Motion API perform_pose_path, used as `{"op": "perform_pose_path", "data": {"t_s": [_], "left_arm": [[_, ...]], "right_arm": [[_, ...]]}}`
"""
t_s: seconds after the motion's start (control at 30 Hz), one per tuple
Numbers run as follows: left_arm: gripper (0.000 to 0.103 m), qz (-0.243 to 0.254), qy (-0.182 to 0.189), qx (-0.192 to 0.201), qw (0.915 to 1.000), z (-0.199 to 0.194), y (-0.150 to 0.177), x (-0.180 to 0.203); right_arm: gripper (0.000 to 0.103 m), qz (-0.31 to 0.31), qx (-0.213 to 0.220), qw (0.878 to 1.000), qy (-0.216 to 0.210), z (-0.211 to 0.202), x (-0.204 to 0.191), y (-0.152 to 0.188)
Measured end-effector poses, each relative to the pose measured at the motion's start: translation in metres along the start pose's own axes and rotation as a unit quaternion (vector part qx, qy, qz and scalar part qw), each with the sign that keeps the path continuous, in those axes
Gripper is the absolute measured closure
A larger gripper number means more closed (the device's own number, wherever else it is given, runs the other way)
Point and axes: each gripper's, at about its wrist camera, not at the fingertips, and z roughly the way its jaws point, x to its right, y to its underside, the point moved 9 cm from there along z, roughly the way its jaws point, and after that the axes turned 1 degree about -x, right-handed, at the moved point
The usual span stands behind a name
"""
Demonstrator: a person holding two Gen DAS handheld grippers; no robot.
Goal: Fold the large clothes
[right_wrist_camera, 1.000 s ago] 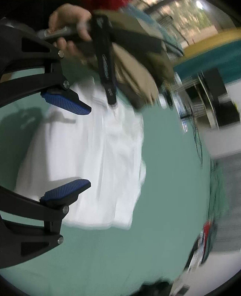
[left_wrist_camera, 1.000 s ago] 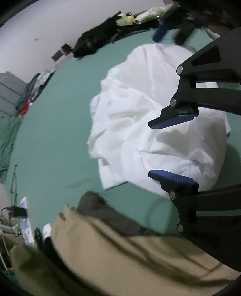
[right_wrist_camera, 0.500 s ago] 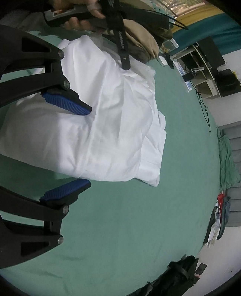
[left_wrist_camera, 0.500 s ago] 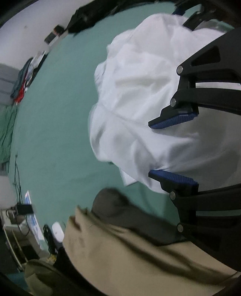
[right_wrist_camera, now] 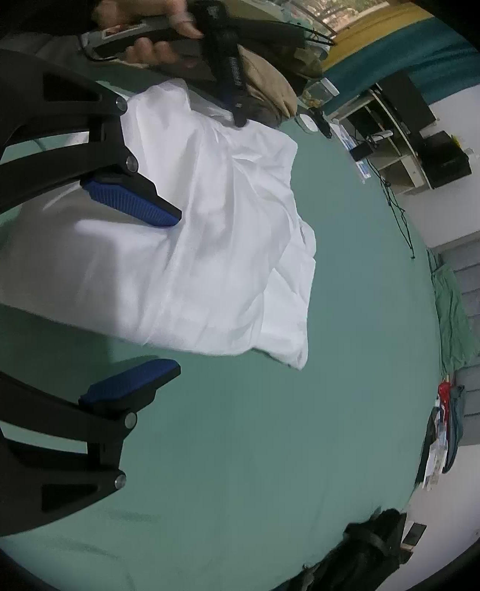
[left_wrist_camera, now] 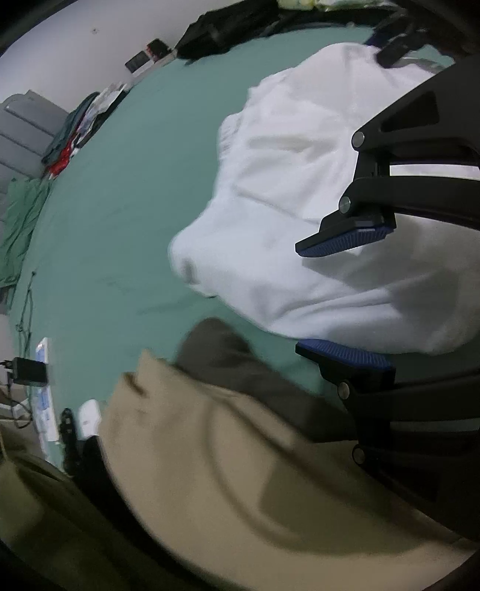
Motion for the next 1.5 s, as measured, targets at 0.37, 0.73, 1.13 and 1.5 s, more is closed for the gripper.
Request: {"op": "perform_pose_path", "data": {"t_s": [0.37,0.73,1.13,1.5], "left_arm": [[0.053,-0.023,0.068,-0.014,0.9973,-0.02,0.045,-0.001],[0.038,0.045,0.029,0.007,0.9985,0.002,0.017,0.01],[0.027,0.026,0.201,-0.076,0.9763,0.008,0.037,0.052],[0.026,0.046,0.257,-0.073,0.9626,-0.005,0.05,0.08]], "right_arm": [[0.028,0.014,0.011,1.0,0.011,-0.038,0.017,0.007],[0.028,0.016,-0.01,0.999,-0.028,-0.019,0.003,0.016],[0.027,0.018,-0.032,0.999,-0.037,0.013,0.009,0.022],[0.015,0.021,-0.039,0.998,-0.036,0.022,0.014,0.016]]}}
